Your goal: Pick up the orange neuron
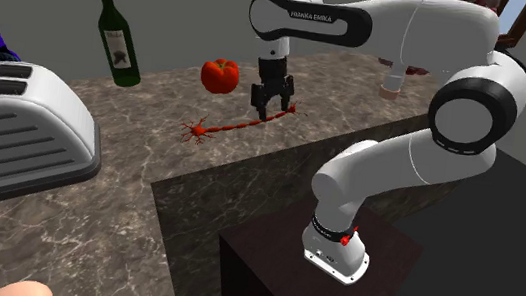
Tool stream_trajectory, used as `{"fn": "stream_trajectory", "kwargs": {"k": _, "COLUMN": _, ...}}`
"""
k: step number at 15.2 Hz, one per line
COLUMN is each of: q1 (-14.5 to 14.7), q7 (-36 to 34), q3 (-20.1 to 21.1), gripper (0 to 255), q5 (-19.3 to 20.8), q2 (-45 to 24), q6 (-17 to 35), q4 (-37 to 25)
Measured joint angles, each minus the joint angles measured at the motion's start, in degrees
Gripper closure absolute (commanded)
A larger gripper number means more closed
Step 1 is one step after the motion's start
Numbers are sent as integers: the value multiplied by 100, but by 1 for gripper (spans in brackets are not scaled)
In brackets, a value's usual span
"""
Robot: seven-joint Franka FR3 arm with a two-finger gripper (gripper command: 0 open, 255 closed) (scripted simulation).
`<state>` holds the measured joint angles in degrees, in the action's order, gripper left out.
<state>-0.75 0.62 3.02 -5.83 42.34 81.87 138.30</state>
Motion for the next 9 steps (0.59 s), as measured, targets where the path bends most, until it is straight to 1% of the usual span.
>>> {"fn": "stream_trajectory", "kwargs": {"k": 1, "q1": 0, "q7": 0, "q3": 0, "gripper": 0, "q5": 0, "q2": 0, "q6": 0, "q4": 0}}
{"fn": "stream_trajectory", "kwargs": {"k": 2, "q1": 155, "q7": 286, "q3": -37, "gripper": 0, "q5": 123, "q2": 16, "q6": 138, "q4": 31}}
{"fn": "stream_trajectory", "kwargs": {"k": 4, "q1": 734, "q7": 1730, "q3": -183, "gripper": 0, "q5": 521, "q2": 63, "q6": 715, "q4": 155}}
{"fn": "stream_trajectory", "kwargs": {"k": 6, "q1": 1418, "q7": 3480, "q3": -425, "gripper": 0, "q5": 939, "q2": 334, "q6": 1502, "q4": 543}}
{"fn": "stream_trajectory", "kwargs": {"k": 7, "q1": 1732, "q7": 4230, "q3": -514, "gripper": 0, "q5": 1076, "q2": 408, "q6": 1839, "q4": 650}}
{"fn": "stream_trajectory", "kwargs": {"k": 8, "q1": 1885, "q7": 4664, "q3": -591, "gripper": 0, "q5": 1171, "q2": 476, "q6": 2036, "q4": 748}}
{"fn": "stream_trajectory", "kwargs": {"k": 9, "q1": 1963, "q7": 4884, "q3": -635, "gripper": 0, "q5": 1224, "q2": 508, "q6": 2184, "q4": 845}}
